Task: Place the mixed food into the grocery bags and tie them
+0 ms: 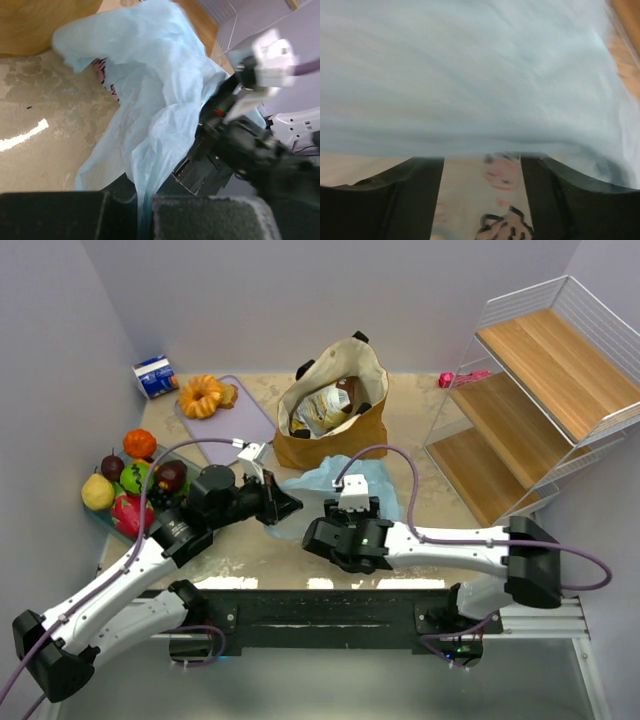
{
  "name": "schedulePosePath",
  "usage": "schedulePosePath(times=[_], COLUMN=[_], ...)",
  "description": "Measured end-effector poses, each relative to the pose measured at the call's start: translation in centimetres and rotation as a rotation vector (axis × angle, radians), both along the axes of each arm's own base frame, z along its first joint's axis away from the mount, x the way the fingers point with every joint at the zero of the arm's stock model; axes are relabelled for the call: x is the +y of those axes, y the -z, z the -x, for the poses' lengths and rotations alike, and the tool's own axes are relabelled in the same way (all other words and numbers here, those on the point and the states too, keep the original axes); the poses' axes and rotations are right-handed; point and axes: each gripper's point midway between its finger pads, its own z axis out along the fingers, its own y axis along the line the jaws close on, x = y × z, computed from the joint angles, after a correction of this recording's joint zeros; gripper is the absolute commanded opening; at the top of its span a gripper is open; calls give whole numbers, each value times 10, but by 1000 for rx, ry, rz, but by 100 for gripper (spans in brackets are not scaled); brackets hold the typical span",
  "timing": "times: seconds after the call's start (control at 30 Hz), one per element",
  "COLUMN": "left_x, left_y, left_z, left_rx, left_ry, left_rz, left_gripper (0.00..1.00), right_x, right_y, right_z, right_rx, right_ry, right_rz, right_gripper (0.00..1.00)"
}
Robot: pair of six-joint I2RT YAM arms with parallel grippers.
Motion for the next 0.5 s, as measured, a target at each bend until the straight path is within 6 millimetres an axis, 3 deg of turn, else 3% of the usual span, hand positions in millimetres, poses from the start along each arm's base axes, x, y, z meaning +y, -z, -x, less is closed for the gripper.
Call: schedulePosePath(times=[0.03, 0.13, 0.27, 0.43, 0.5], left_x=[1, 5, 14, 28, 34], left_y=[-4, -20, -42, -62, -67], left_z=[1, 2, 5, 6, 7], left_rx=[-1, -23, -58, -102, -114], left_ry=[-3, -13, -29, -68, -81], left_rz=[-1, 11, 8, -34, -55], left_gripper=[0, 0, 0, 0, 0], right_x=[-15, -59, -107, -139, -143], right_y=[10, 26, 24, 6, -2], right_z=[-2, -8, -18, -31, -35], right_rx=[1, 3, 30, 74, 77], right_ry=[59, 188, 269, 277, 264], right_rz=[58, 199, 229, 13, -42], right_gripper=[81, 84, 89, 98, 99])
